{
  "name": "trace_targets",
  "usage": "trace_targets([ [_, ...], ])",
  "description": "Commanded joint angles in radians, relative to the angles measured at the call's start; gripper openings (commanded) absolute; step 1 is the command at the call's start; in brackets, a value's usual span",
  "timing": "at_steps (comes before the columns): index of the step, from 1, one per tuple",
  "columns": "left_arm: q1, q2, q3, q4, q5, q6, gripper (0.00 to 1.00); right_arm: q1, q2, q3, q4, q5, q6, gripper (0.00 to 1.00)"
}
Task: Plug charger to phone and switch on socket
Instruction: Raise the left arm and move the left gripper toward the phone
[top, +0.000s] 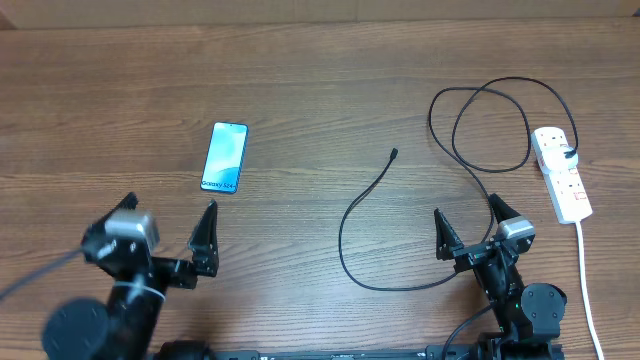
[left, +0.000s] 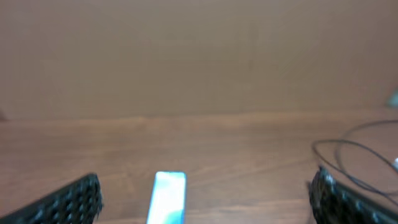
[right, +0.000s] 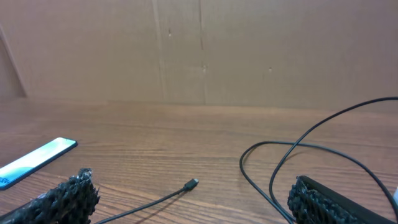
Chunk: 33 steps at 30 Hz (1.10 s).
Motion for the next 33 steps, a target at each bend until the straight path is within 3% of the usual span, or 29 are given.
trace_targets([
  [1,0.000,0.164,0.187,-0.125,0.125,0.019,1.00,0.008,-0.011,-0.010,0.006,-0.002,-0.004,1.00],
  [7,0.000,0.476,0.507,-0.463,0.131,0.038,1.00,0.008,-0.011,-0.010,0.006,-0.002,-0.004,1.00],
  [13,0.000,0.647,0.592,-0.563,0.131,0.034,1.00,0.008,-0.011,-0.010,0.006,-0.002,-0.004,1.00],
  [14,0.000,0.665,0.592,-0.568,0.131,0.034,0.96,0.008,-0.011,-0.010,0.006,-0.002,-0.004,1.00],
  [15,0.000,0.684,0.592,-0.571,0.130,0.034,0.76,0.008,-0.011,-0.010,0.006,-0.002,-0.004,1.00],
  [17,0.000,0.720,0.592,-0.579,0.130,0.033,0.21,0.008,-0.011,-0.010,0.006,-0.002,-0.004,1.00],
  [18,0.000,0.735,0.592,-0.584,0.130,0.033,0.04,0.008,-0.011,-0.010,0.006,-0.002,-0.004,1.00],
  [24,0.000,0.821,0.592,-0.622,0.117,0.004,0.05,0.008,-0.011,-0.010,0.006,-0.002,-0.004,1.00],
  [25,0.000,0.834,0.592,-0.628,0.111,0.003,0.16,0.008,-0.011,-0.010,0.006,-0.002,-0.004,1.00],
  [28,0.000,0.867,0.592,-0.644,0.067,-0.023,0.35,0.008,-0.011,-0.010,0.006,-0.002,-0.004,1.00],
  [33,0.000,0.906,0.592,-0.665,0.032,-0.042,0.54,0.008,-0.011,-0.010,0.006,-0.002,-0.004,1.00],
])
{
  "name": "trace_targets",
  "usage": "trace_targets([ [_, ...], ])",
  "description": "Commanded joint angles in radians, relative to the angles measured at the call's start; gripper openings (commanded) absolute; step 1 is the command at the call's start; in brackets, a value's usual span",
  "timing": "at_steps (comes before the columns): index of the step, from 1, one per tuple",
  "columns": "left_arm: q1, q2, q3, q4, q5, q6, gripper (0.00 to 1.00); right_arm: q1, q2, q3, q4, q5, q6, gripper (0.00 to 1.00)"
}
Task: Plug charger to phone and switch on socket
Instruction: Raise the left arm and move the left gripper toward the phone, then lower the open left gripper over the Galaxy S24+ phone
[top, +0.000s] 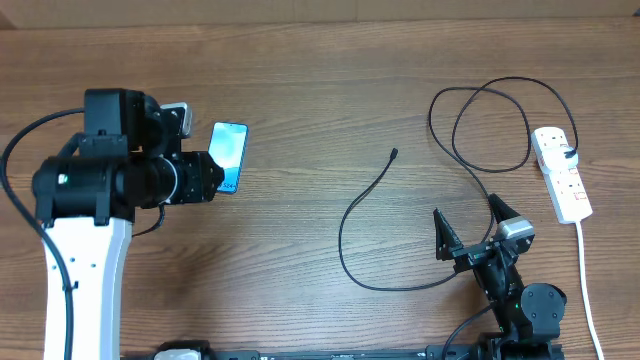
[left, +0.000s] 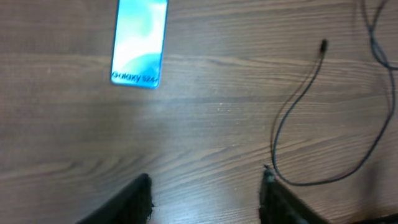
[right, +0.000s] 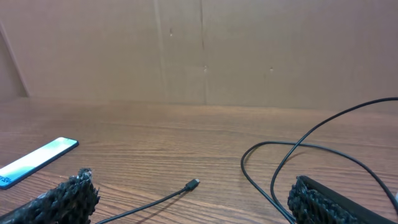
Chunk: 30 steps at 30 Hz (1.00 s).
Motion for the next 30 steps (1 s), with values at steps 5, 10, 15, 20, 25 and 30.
trace_targets([
  [5,0.000,0.058,0.027,-0.027,-0.037,-0.020,0.68,0.005,-0.010,-0.010,0.007,-0.001,-0.005,1.00],
  [10,0.000,0.093,0.027,-0.051,-0.051,-0.020,0.72,0.005,-0.010,-0.010,0.007,-0.001,-0.005,1.00],
  [15,0.000,0.120,0.027,-0.051,-0.074,-0.022,0.74,0.005,-0.010,-0.010,0.007,-0.001,-0.005,1.00],
  [20,0.000,0.141,0.027,-0.051,-0.077,-0.028,0.75,0.005,-0.010,-0.010,0.007,-0.001,-0.005,1.00],
  [25,0.000,0.152,0.027,-0.051,-0.077,-0.028,0.75,0.005,-0.010,-0.010,0.007,-0.001,-0.005,1.00],
  [30,0.000,0.156,0.027,-0.049,-0.077,-0.028,0.76,0.005,-0.010,-0.010,0.007,-0.001,-0.005,1.00],
])
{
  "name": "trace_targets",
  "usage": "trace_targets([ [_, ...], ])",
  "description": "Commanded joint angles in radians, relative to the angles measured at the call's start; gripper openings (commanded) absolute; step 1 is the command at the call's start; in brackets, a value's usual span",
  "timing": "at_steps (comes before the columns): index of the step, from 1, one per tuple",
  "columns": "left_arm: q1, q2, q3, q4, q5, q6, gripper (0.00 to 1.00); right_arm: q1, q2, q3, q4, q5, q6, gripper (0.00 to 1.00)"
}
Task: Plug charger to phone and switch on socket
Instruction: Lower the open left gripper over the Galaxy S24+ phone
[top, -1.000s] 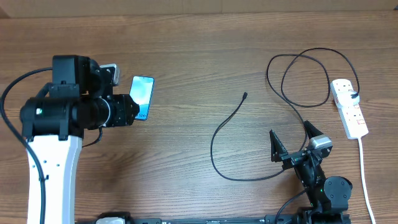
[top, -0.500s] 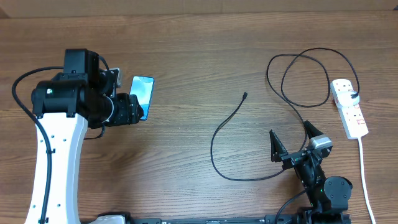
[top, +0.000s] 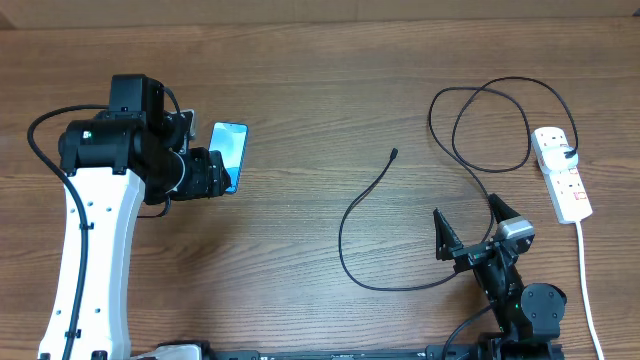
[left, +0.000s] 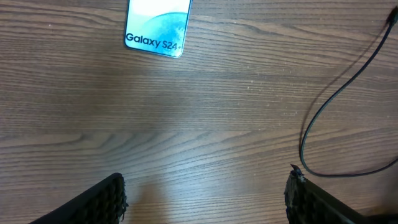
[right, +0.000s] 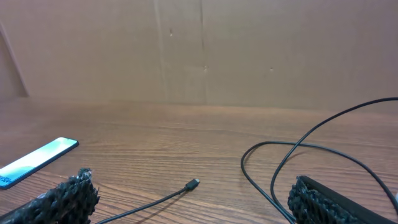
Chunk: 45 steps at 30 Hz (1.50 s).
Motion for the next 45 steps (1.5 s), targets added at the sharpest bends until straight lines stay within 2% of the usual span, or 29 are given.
trace_targets([
  [1,0.000,0.006,0.027,0.000,-0.010,-0.011,0.76,0.005,-0.010,-0.010,0.006,-0.001,-0.005,1.00],
  [22,-0.001,0.006,0.027,0.009,-0.021,-0.012,0.84,0.005,-0.010,-0.010,0.006,-0.001,-0.005,1.00],
  [26,0.000,0.006,0.027,0.010,-0.059,-0.037,0.85,0.005,-0.010,-0.010,0.006,-0.001,-0.005,1.00],
  [45,-0.002,0.007,0.025,0.093,-0.060,-0.159,0.87,0.005,-0.010,-0.010,0.006,-0.001,-0.005,1.00],
])
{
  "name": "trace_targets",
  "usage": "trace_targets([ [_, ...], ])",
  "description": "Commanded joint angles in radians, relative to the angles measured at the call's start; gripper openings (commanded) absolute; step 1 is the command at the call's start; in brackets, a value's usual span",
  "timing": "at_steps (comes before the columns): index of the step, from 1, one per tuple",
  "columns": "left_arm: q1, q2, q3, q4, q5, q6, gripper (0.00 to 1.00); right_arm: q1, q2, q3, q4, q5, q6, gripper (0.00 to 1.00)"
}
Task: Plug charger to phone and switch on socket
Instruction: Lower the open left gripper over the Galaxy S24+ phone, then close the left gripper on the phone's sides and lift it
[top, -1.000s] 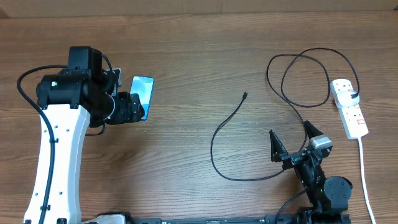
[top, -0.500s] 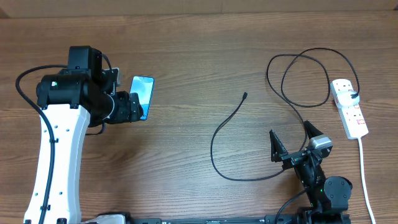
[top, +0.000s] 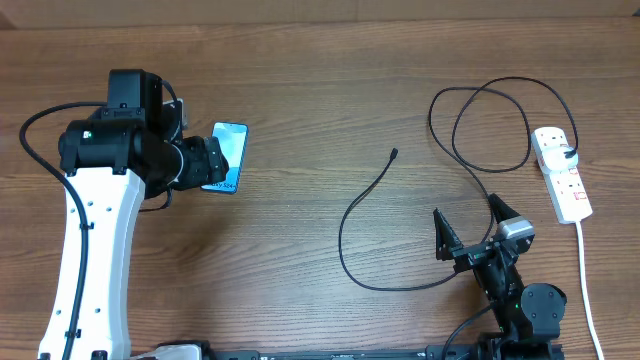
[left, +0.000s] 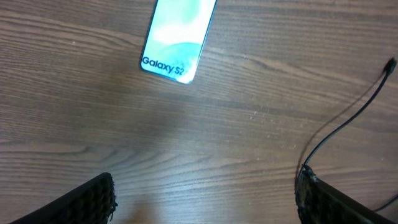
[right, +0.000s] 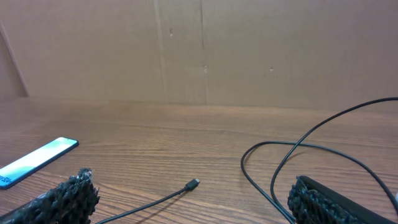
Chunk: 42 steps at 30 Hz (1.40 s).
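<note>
The phone (top: 229, 150) lies face up on the wooden table at the left, its blue screen lit; in the left wrist view the phone (left: 179, 40) appears tilted. My left gripper (top: 206, 166) hovers over its near left edge, open and empty, with its fingers (left: 87, 199) wide apart. The black charger cable (top: 345, 235) runs from the white socket strip (top: 562, 178) at the far right, and its free plug tip (top: 394, 153) lies mid-table. My right gripper (top: 470, 238) rests open at the front, the cable tip (right: 194, 183) ahead of it.
The cable makes two loops (top: 490, 125) left of the socket strip. A white lead (top: 587, 290) runs from the strip to the front edge. A brown cardboard wall (right: 199, 50) stands behind the table.
My left gripper has shifted slightly toward the phone and turned, so the phone now looks tilted and lower in the left wrist view. The phone, cable and right arm have not moved.
Both arms rested at the front edge with grippers open. Then my left arm was raised beside the phone, looking down at it. It then stood lower with fingers wider, and now sits a little nearer the phone. The right arm stayed still.
</note>
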Motion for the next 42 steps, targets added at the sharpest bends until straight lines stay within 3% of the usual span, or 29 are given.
trace_targets([
  [1,-0.002,0.007,0.023,0.012,-0.014,-0.036,0.87,0.005,-0.010,-0.010,0.006,-0.001,-0.004,1.00],
  [7,-0.002,0.007,-0.019,0.048,-0.014,-0.036,1.00,0.005,-0.010,-0.010,0.006,-0.001,-0.004,1.00],
  [14,-0.002,0.008,-0.146,0.175,-0.058,-0.019,1.00,0.005,-0.010,-0.010,0.006,-0.001,-0.004,1.00],
  [21,-0.007,0.066,-0.220,0.320,-0.043,0.101,0.97,0.005,-0.010,-0.010,0.006,-0.001,-0.004,1.00],
  [24,-0.014,0.152,-0.153,0.274,-0.043,0.106,0.99,0.005,-0.010,-0.010,0.006,-0.001,-0.004,1.00],
  [28,-0.023,0.337,0.080,0.112,-0.055,0.165,1.00,0.005,-0.010,-0.010,0.006,-0.001,-0.004,1.00],
  [32,-0.056,0.470,0.224,0.103,-0.135,0.245,1.00,0.005,-0.010,-0.010,0.006,-0.001,-0.004,1.00],
  [36,-0.080,0.556,0.237,0.158,-0.195,0.309,1.00,0.005,-0.010,-0.010,0.006,-0.001,-0.004,1.00],
  [42,-0.077,0.705,0.237,0.165,-0.220,0.296,1.00,0.005,-0.010,-0.010,0.006,-0.001,-0.004,1.00],
])
